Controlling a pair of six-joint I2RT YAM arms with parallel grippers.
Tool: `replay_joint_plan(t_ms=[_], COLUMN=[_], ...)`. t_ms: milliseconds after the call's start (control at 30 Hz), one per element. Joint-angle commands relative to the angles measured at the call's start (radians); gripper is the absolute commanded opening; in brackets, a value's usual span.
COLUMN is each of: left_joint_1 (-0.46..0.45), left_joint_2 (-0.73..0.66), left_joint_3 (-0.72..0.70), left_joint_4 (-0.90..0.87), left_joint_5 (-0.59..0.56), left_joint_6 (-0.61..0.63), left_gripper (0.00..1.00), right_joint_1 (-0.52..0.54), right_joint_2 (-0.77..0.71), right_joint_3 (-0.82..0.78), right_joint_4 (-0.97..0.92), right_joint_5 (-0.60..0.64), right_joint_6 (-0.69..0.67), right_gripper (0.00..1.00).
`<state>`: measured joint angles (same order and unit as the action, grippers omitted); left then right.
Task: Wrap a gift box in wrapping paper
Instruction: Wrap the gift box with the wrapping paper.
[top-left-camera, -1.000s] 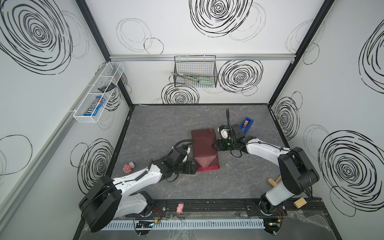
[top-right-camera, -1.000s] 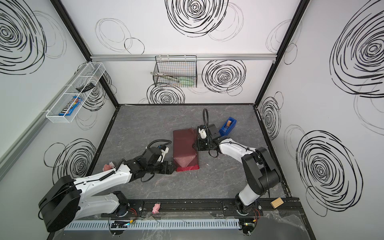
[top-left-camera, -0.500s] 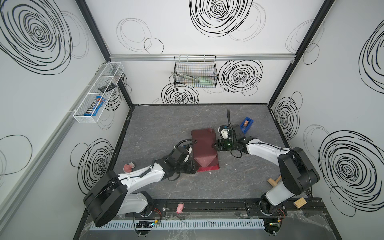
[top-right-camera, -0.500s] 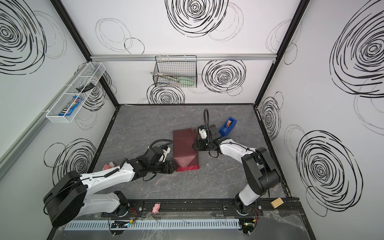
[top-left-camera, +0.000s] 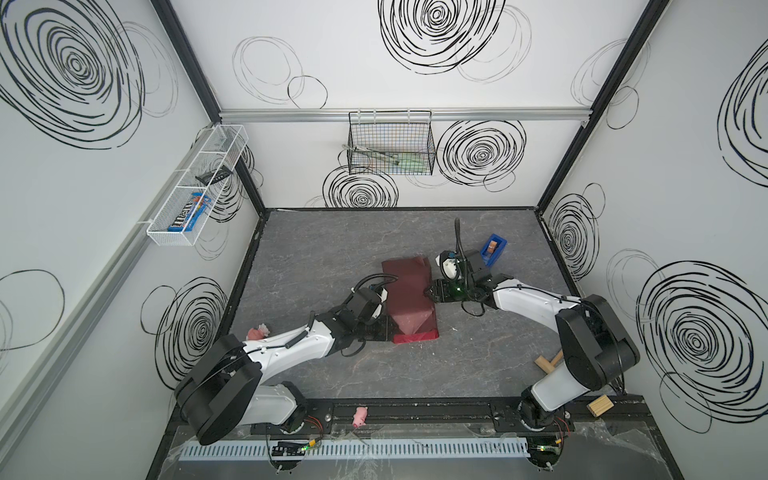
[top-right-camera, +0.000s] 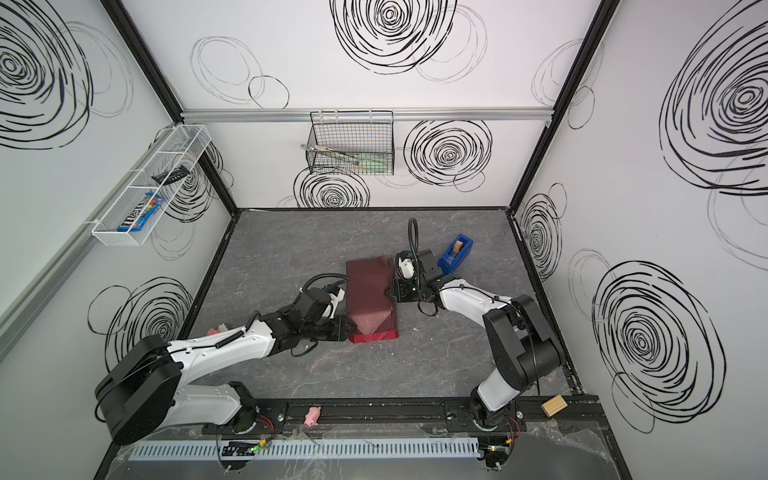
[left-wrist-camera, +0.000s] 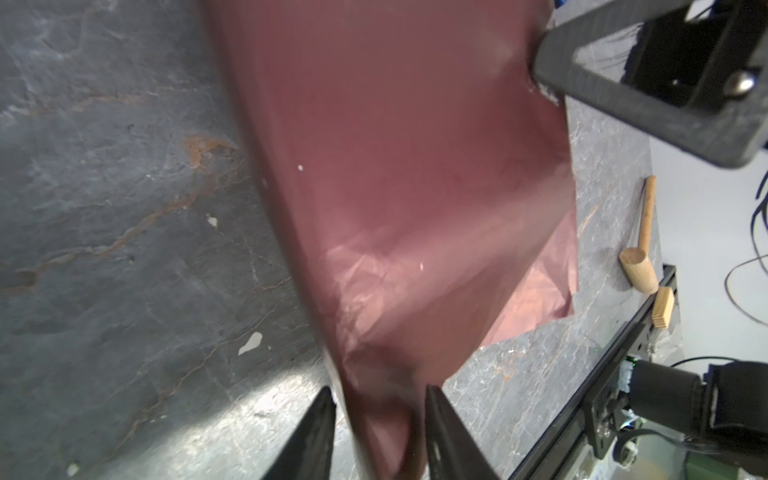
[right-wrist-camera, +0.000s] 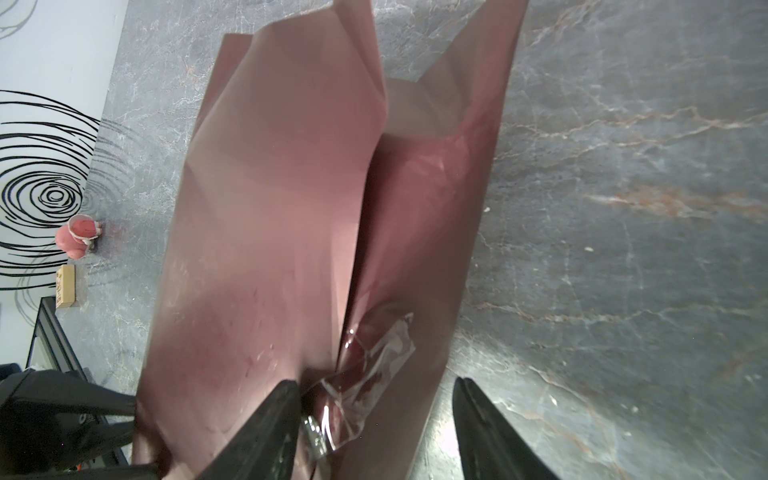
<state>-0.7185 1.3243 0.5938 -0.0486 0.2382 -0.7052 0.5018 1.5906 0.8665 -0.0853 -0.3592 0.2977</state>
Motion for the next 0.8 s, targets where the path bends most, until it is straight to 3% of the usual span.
replay_joint_plan(t_ms=[0,333,567,767], left_joint_1=[-0.006,-0.006,-0.007,-0.008], left_joint_2=[0.0,0.01,0.029,0.039], left_joint_3=[0.035,0.048,0.065,0.071], left_joint_4=[0.014,-0.013,-0.027,-0.03], left_joint_5=[-0.011,-0.01,-0.014,-0.011], left_joint_6=[-0.016,-0.028,-0.028,-0.033], left_gripper=[0.35,0.18,0.0,0.0], right_joint_1=[-0.002,-0.002,-0.002,-0.003], right_joint_2=[-0.005,-0.006,-0.006,-0.008], right_joint_3=[-0.03,-0.033,-0.035,-0.035], right_joint_4=[-0.058,-0.062,-0.062,-0.064], right_joint_5=[0.006,0.005,0.001,0.003], right_joint_6=[-0.022,-0.026,-0.026,-0.026], right_gripper=[0.62,0.62,0.62,0.62])
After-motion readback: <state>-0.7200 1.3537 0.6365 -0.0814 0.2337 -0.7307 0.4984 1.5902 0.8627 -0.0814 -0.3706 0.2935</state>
